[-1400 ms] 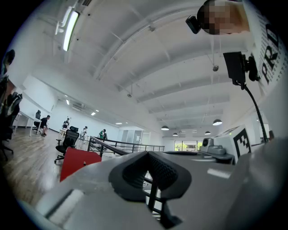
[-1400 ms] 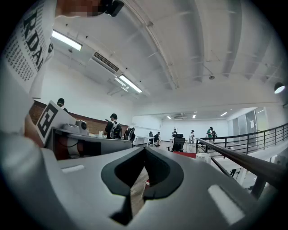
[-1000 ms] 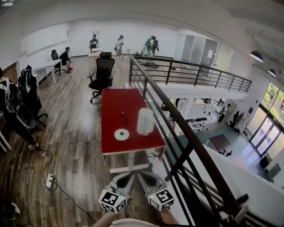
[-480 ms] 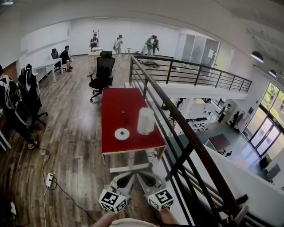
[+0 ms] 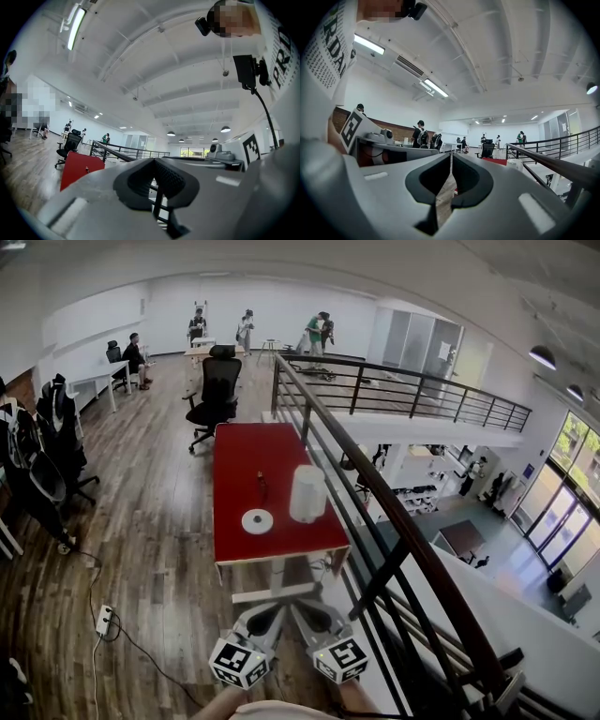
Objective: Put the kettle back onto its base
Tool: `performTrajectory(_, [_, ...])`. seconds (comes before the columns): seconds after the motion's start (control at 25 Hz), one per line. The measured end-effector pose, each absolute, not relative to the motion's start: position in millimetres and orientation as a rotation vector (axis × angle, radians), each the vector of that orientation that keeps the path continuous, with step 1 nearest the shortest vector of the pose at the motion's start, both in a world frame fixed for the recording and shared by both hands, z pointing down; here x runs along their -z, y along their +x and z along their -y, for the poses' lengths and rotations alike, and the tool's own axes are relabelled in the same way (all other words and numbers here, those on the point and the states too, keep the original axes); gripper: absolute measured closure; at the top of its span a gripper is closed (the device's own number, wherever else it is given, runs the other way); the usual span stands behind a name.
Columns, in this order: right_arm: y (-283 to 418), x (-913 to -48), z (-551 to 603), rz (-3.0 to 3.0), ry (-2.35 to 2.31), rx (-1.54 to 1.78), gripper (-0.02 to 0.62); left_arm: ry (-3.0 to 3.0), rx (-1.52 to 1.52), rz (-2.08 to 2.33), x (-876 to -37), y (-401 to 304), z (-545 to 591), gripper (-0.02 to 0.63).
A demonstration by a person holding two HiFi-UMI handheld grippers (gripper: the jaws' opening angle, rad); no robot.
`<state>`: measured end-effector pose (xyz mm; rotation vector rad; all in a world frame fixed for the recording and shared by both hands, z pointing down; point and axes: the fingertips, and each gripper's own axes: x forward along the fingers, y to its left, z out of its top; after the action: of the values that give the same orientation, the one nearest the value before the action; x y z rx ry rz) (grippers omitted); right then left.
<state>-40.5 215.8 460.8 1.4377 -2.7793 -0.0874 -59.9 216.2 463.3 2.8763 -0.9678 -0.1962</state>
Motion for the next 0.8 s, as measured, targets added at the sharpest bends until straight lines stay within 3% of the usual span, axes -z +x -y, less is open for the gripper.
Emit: performTrajectory(0.8, [-40,-473,-202,2.694,1.472,0.068,0.586,2.893,0.211,0.872,-471,-61,-207,0.607])
